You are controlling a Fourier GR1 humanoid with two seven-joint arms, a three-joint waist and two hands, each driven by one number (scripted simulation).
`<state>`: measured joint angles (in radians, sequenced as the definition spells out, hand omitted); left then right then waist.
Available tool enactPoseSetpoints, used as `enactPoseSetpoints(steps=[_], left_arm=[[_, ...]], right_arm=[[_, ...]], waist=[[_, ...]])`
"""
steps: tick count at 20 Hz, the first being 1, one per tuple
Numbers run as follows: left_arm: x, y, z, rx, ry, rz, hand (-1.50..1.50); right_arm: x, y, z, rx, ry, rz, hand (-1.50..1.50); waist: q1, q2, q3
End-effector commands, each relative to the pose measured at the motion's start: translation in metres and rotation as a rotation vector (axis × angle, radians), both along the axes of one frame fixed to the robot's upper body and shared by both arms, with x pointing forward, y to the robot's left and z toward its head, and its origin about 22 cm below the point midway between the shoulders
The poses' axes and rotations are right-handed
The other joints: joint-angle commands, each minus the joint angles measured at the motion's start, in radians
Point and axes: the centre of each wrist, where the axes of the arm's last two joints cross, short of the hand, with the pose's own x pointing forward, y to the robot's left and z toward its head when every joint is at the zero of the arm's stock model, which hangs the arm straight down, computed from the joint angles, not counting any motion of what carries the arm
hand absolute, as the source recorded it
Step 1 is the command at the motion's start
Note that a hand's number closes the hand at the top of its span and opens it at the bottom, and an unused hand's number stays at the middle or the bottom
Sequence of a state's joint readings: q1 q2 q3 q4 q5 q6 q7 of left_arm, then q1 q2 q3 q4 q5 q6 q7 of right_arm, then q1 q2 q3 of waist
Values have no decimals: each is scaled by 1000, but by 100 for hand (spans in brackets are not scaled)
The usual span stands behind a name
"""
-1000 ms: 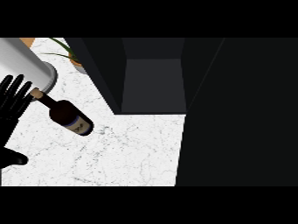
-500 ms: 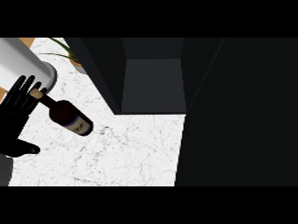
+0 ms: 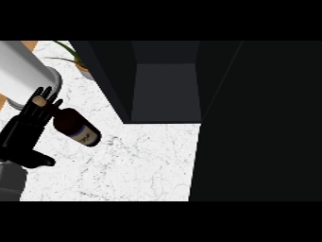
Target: Pick up the wine, place it into the cabinet and close the cabinet
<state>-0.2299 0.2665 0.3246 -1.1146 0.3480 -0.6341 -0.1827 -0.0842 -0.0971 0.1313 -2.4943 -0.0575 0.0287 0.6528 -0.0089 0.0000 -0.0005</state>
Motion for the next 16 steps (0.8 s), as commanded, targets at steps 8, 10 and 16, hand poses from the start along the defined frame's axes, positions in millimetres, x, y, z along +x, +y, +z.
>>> enactPoseSetpoints(steps=[8,10,16], left_arm=[[6,-16,-23,-4,5,-9,-150],[8,-22,-40,5,7,-3,-150],[8,-17,-55,8,30,-16,-150]], right_arm=[[-25,0,14,29,-31,29,-150],[-27,-4,15,47,-50,24,-150],[-33,-1,14,40,-48,46,-150]], waist=[[6,-1,0],[0,0,0],[-3,1,0]])
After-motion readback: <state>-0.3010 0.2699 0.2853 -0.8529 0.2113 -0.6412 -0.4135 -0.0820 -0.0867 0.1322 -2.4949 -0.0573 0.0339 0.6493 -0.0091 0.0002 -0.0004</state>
